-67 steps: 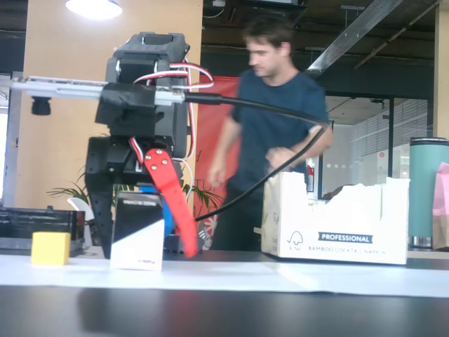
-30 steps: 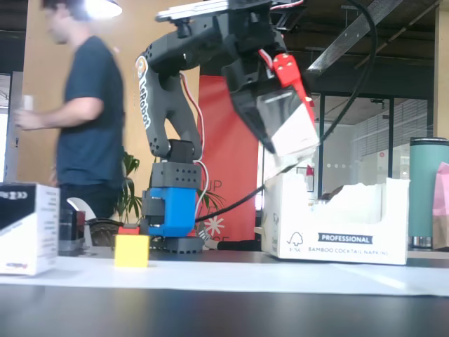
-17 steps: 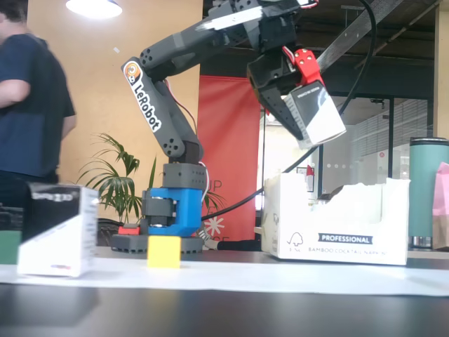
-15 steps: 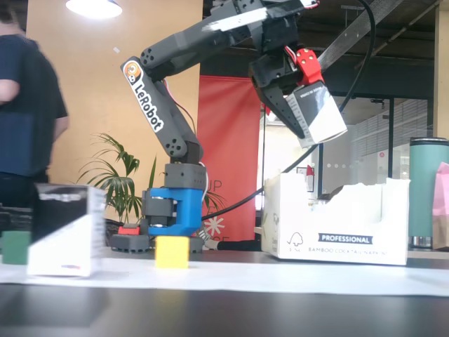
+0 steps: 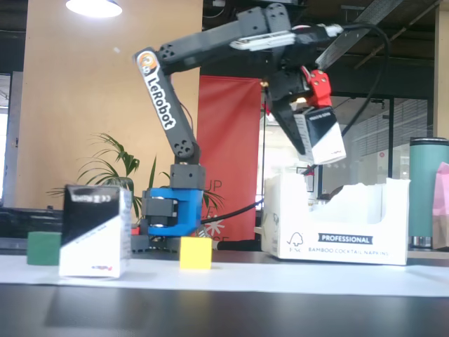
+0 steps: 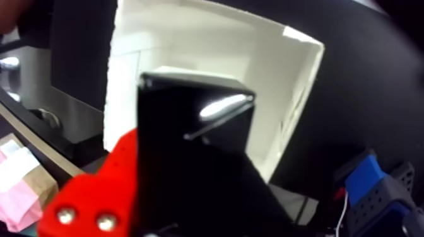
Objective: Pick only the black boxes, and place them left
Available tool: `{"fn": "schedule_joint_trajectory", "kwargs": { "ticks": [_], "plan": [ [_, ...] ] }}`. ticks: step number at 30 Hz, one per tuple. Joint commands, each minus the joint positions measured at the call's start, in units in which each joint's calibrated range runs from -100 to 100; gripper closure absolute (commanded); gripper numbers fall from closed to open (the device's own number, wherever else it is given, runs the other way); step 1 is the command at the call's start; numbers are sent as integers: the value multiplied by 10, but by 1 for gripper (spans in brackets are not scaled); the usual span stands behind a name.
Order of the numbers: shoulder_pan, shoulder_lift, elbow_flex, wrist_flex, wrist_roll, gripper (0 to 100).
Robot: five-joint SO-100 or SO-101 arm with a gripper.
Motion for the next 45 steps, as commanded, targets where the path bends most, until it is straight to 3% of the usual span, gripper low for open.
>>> {"fn": "schedule_joint_trajectory", "kwargs": {
  "ticks": [1,20,27,30,40,45],
  "plan": [
    [-39,60,-102,4,-3,93],
    [-90,315,-272,12,3,91],
    [-94,328,-271,19,3,66],
    [-104,321,-269,20,3,59],
    [-132,234,-267,78,4,58],
    [-109,174,-265,79,37,58]
  ]
}}
